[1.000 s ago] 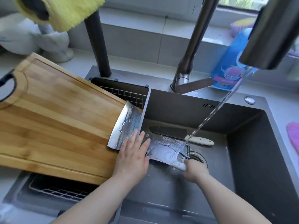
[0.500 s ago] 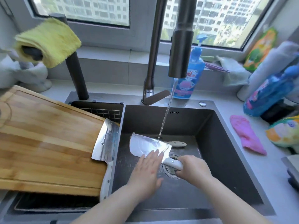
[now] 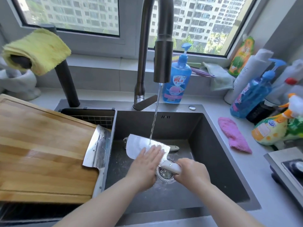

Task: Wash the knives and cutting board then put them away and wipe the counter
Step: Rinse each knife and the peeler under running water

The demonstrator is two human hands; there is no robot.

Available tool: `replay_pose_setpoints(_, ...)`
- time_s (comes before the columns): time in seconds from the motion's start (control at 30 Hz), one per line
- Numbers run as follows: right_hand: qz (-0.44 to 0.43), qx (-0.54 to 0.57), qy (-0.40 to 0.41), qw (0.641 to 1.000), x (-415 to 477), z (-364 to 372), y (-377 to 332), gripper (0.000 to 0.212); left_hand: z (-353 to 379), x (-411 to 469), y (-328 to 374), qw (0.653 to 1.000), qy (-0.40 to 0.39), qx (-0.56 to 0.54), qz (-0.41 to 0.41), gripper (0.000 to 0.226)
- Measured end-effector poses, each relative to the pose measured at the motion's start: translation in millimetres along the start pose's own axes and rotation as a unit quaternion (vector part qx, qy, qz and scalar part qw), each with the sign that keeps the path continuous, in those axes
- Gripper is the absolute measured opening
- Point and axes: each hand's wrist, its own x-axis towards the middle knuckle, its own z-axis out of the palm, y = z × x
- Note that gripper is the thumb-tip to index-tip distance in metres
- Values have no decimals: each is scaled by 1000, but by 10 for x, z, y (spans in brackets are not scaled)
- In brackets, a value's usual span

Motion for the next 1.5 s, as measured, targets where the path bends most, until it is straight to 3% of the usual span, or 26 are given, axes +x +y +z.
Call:
replay_pose_setpoints(0.1, 12, -4, 5, 1000, 3, -23, 68, 14, -51, 54, -240, 995, 2, -7, -98, 78)
replay_pose_setpoints(0.17, 15, -7, 4, 1000, 13, 3, 81, 23, -58, 73, -303, 992, -3, -5, -123, 78)
replay_pose_setpoints(0.23, 19, -5, -1, 1000, 48, 48, 64, 32, -55, 71, -225, 995, -5, -23, -99, 79)
replay_pose_setpoints(0.33, 17, 0, -2, 1000, 102, 100, 21, 39, 1, 64, -30, 999, -4, -30, 24, 77)
replay_pose_setpoints(0.4, 18, 6, -2, 1000, 125, 99, 16, 38, 22, 81, -43, 999, 4, -15, 39, 76)
replay_pose_setpoints(0.57, 35, 12, -10, 999, 164, 69, 23, 25, 4, 77, -298, 993, 18, -15, -114, 75)
replay_pose_setpoints(0.77, 54, 37, -8, 998, 259, 113, -7, 34, 51, 44, -70, 999, 13, -26, 22, 74)
replay_pose_setpoints(0.97, 68, 48, -3, 997, 293, 120, -5, 9, 20, 111, -341, 991, 46, 11, -122, 67)
replay_pose_setpoints(1.07, 51, 30, -14, 998, 282, 144, -45, 13, 58, 110, -212, 998, 13, 17, -66, 65)
replay_pose_setpoints(1.13, 25, 25, -12, 999, 270, 140, -74, 11, 111, 164, -184, 998, 56, 15, 24, 63)
replay_pose_setpoints(1.2, 9, 11, -7, 1000, 259, 111, -90, 11, 58, 206, -246, 994, 102, 10, 35, 80)
replay_pose_setpoints(1.27, 14, 1, -8, 1000, 261, 100, -79, 20, 57, 246, -372, 997, 71, -30, -6, 113)
replay_pose_setpoints(1.33, 20, 12, -5, 1000, 263, 99, -82, 12, -25, 250, -419, 996, 44, -42, -63, 130)
replay_pose_setpoints(1.37, 21, 15, -6, 1000, 261, 98, -93, 5, -23, 264, -400, 995, 45, -30, -82, 122)
replay_pose_setpoints(1.43, 16, 13, -6, 1000, 263, 110, -118, 5, 34, 241, -290, 996, 63, -1, -70, 84)
replay_pose_setpoints(1.5, 11, 16, -2, 1000, 263, 143, -112, 13, 56, 194, -181, 997, 64, -25, -38, 79)
